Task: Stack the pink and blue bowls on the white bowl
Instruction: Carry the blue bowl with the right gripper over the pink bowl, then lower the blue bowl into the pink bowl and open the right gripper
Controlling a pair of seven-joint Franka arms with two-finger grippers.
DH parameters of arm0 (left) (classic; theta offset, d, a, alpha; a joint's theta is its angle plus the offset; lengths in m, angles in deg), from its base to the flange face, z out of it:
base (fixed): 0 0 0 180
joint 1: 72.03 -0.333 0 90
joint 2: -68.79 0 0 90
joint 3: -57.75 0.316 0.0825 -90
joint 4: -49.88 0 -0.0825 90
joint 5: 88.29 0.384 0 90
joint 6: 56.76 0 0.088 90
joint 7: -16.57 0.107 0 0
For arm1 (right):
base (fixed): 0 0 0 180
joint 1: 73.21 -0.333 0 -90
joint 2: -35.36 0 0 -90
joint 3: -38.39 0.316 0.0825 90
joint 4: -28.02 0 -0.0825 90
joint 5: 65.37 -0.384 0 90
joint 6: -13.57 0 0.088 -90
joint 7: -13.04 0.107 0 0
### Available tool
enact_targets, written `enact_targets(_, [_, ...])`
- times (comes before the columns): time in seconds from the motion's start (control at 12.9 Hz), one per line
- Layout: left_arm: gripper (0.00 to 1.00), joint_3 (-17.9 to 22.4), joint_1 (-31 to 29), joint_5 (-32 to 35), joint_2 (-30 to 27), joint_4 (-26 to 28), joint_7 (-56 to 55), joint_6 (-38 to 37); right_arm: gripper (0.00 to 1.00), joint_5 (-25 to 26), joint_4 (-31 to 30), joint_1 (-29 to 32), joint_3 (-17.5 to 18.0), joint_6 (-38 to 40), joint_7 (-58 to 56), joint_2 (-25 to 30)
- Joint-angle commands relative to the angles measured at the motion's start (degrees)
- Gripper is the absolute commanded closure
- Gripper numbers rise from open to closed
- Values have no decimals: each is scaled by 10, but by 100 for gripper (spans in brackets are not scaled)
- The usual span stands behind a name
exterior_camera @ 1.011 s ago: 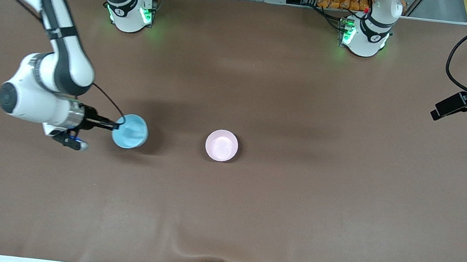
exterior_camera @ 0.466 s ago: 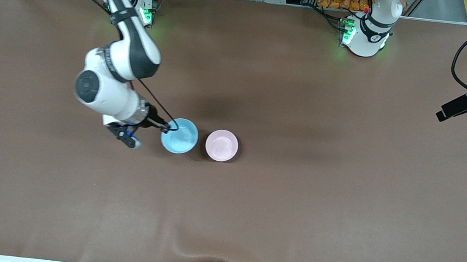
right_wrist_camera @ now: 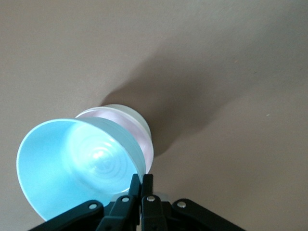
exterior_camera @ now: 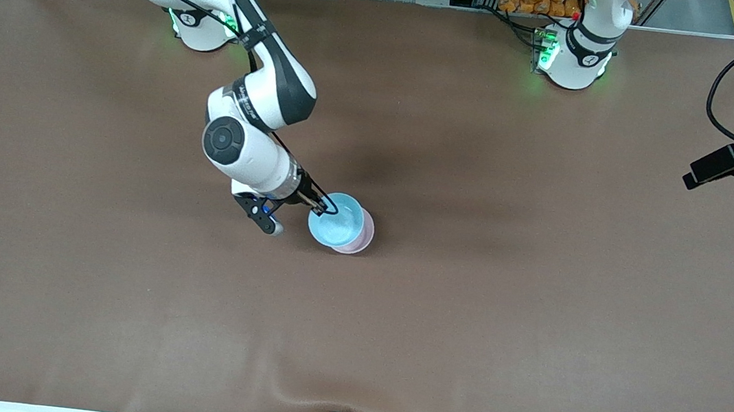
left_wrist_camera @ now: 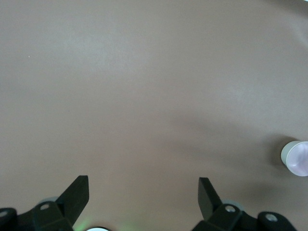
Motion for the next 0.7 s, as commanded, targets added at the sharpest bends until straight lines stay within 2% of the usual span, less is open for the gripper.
enact_targets(0.0, [0,31,37,10,-39,41,20,-11,100,2,21,-18,-13,-21,14,-27])
enact_targets(0.16, [0,25,58,59,-51,53,21,-16,100,3,22,-28,-14,-24,27,-35])
enact_targets(0.47, [0,22,58,55,-68,63,34,-23,100,25,21,-38,-14,-40,43,-47])
enact_targets(0.62, [0,23,56,53,-79,72,90,-23,100,34,21,-34,-15,-40,42,-48])
